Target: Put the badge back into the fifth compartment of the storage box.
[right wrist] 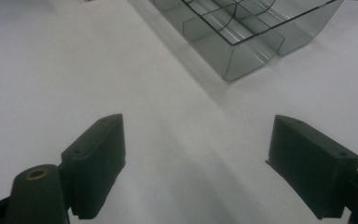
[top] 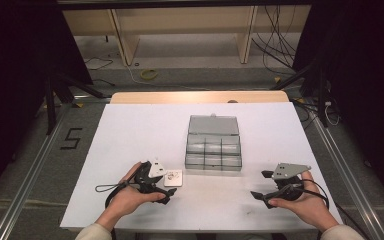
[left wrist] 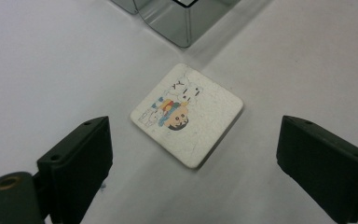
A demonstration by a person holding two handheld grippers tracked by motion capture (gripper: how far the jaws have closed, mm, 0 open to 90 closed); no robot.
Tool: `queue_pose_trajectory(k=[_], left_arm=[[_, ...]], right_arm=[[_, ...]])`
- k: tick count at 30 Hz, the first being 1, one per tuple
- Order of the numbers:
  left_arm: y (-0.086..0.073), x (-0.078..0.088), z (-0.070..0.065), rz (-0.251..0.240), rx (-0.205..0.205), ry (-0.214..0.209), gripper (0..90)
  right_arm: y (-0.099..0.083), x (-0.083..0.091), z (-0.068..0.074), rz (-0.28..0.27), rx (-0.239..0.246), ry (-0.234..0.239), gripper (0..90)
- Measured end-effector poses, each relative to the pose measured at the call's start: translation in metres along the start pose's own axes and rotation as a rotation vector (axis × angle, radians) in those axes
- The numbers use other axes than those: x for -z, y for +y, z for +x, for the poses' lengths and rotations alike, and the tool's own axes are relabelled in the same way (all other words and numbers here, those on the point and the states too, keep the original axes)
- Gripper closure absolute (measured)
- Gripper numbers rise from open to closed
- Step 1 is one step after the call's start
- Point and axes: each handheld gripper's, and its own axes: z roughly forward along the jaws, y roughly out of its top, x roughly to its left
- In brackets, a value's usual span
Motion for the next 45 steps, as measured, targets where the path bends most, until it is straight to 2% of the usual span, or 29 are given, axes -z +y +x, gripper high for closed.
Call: queue_pose_trajectory(k=[14, 22, 25, 33, 41, 45], left_arm=[[0.012, -0.030, 0.012, 0.060, -0.094, -0.065, 8.3], [0.014, -0.038, 0.018, 0.051, -0.104, -0.115, 6.5], [0.014, -0.040, 0.019, 0.049, -0.109, -0.121, 5.0], [0.013, -0.046, 0.028, 0.034, -0.105, -0.192, 2.7], [0.011, -0.046, 0.030, 0.028, -0.111, -0.210, 4.4], [0.010, -0.044, 0.029, 0.024, -0.103, -0.211, 9.9]], right_arm=[[0.000, -0.001, -0.001, -0.002, -0.007, 0.000, 19.3], [0.000, -0.002, -0.002, -0.003, -0.010, 0.000, 19.4], [0.000, -0.002, -0.002, -0.005, -0.010, 0.001, 19.6], [0.000, -0.002, -0.003, -0.006, -0.012, 0.006, 20.0], [0.000, -0.002, -0.003, -0.010, -0.016, 0.011, 20.8], [0.000, -0.002, -0.003, -0.014, -0.017, 0.010, 21.1]])
